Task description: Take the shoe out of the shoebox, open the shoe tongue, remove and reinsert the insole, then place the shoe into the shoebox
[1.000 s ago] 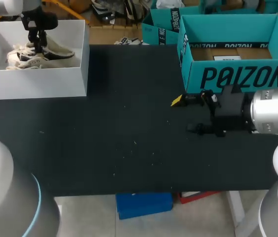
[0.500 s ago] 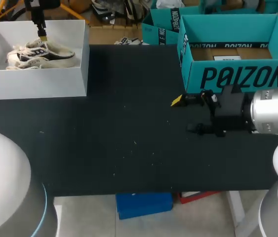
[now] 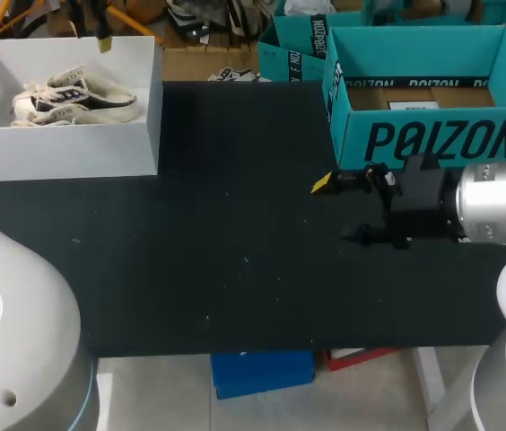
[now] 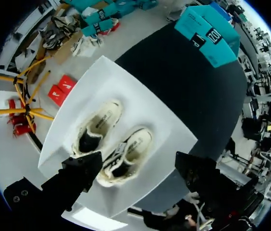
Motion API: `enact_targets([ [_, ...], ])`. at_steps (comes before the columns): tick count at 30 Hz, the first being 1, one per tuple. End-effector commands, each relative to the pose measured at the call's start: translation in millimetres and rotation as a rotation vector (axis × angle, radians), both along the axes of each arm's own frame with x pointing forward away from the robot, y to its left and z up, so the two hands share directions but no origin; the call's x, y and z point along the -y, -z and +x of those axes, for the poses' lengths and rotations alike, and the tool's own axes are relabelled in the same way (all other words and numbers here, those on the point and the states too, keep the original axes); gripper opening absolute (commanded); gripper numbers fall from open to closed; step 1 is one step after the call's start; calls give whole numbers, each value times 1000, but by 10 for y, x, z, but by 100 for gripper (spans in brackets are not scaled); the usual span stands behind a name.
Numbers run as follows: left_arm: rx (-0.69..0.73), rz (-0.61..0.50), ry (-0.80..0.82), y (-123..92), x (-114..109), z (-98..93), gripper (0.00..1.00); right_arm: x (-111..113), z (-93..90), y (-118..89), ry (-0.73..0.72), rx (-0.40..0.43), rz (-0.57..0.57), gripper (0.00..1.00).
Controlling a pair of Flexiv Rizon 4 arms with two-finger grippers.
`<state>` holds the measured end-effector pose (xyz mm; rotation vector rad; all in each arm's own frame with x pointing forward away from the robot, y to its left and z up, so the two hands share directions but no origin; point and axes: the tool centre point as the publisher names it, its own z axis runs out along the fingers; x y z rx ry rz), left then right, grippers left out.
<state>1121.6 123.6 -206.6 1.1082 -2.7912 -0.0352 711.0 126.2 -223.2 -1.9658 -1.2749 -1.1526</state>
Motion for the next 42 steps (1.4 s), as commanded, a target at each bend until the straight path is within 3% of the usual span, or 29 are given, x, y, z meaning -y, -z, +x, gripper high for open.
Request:
enact_targets([
  [1,99,-27,-582,-191,221,-708,100,-10,2,1,1,0,-1,100],
  [2,100,-48,-568,-219,279,-863,100,-10,2,1,1,0,-1,100],
  [18,90,-37,-598,-155,261,-873,100,-10,2,1,1,0,-1,100],
  [27,-13,-28,-524,146,281,-1231,100,-10,2,1,1,0,-1,100],
  [33,17,78,-643,253,211,-1495,100,-10,2,1,1,0,-1,100],
  [42,-4,68,-703,418,133,-1854,100,-10,2,1,1,0,-1,100],
])
